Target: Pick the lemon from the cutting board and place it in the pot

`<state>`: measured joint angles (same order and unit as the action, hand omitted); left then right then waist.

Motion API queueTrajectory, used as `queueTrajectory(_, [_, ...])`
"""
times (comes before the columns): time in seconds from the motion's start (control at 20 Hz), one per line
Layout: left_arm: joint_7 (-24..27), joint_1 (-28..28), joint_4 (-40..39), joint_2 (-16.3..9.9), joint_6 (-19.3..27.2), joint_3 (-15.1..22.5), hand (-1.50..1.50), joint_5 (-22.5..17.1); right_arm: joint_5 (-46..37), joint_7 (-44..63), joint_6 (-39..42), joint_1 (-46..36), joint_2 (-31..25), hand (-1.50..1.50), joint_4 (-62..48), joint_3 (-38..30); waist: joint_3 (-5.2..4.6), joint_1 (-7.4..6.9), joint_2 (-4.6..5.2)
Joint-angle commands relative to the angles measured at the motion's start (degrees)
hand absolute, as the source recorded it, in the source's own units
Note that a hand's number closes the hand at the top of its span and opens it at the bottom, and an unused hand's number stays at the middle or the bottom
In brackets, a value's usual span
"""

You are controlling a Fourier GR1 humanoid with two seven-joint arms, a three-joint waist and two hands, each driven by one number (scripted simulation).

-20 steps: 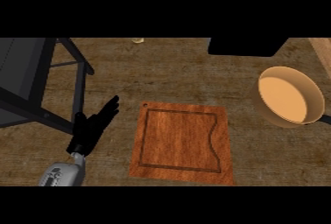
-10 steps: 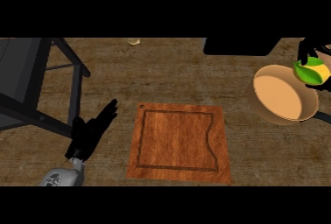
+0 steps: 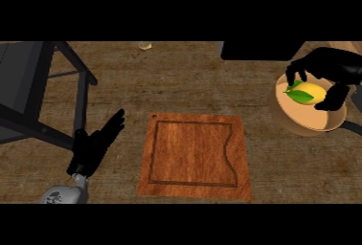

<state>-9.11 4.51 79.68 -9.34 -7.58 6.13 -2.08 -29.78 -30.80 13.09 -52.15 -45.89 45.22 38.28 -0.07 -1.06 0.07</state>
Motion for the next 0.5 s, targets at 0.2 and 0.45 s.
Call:
queueTrajectory(0.2, [0.1, -1.0, 0.6, 0.3, 0.4, -1.1, 0.00, -0.1, 3.6, 0.3, 7.4, 2.3, 5.2, -1.50, 2.3, -4.9, 0.07, 1.05, -0.14])
queueTrajectory(0.45, [0.2, -1.2, 0.3, 0.9, 0.7, -0.4, 0.00, 0.4, 19.8, 1.1, 10.8, 3.1, 13.8, -1.50, 1.3, -16.3, 0.11, 1.44, -0.31])
